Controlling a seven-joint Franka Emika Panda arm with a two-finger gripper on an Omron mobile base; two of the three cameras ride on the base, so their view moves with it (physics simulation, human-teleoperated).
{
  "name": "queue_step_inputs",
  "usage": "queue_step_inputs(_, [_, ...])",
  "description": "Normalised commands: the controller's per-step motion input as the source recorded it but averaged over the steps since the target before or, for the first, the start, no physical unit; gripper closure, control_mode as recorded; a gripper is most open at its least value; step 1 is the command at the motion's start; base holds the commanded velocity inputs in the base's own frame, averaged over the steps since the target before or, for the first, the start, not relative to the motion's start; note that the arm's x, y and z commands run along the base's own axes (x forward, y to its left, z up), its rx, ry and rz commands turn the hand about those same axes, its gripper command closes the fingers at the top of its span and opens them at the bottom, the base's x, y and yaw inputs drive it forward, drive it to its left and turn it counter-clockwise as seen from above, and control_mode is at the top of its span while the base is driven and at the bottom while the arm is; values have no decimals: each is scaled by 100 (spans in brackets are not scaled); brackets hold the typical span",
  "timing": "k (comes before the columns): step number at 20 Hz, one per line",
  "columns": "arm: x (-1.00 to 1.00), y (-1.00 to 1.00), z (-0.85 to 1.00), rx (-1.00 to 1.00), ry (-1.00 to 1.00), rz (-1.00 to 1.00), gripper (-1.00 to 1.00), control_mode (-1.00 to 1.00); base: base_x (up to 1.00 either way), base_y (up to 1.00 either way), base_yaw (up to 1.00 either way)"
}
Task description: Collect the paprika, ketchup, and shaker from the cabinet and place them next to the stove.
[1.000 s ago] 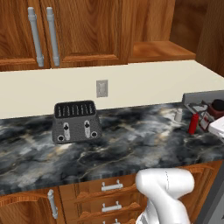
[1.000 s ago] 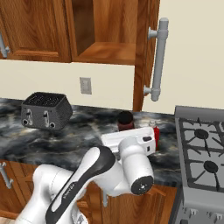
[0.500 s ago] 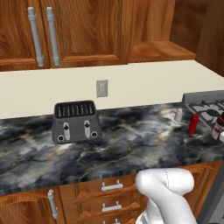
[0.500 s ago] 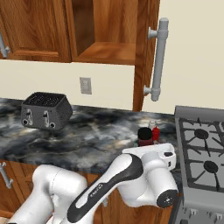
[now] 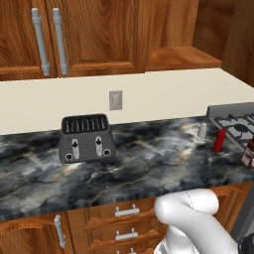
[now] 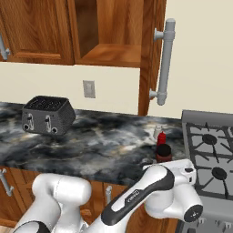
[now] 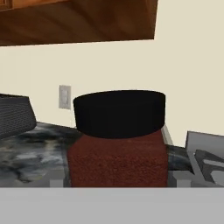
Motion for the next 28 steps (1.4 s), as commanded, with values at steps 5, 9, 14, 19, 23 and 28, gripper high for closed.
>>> queue_step_inputs(5, [58, -21, -36, 0, 2, 14, 100, -100, 0, 0, 0])
queue_step_inputs(9, [51, -28, -37, 1, 0, 12, 100, -100, 0, 0, 0])
queue_step_inputs(14, [41, -34, -38, 0, 0, 7, 100, -100, 0, 0, 0])
queue_step_inputs(19, [31, -20, -39, 0, 0, 6, 100, -100, 0, 0, 0])
queue_step_inputs(23, [29, -13, -38, 0, 1, 5, 100, -100, 0, 0, 0])
queue_step_inputs(28, [-8, 4, -22, -1, 1, 0, -100, -100, 0, 0, 0])
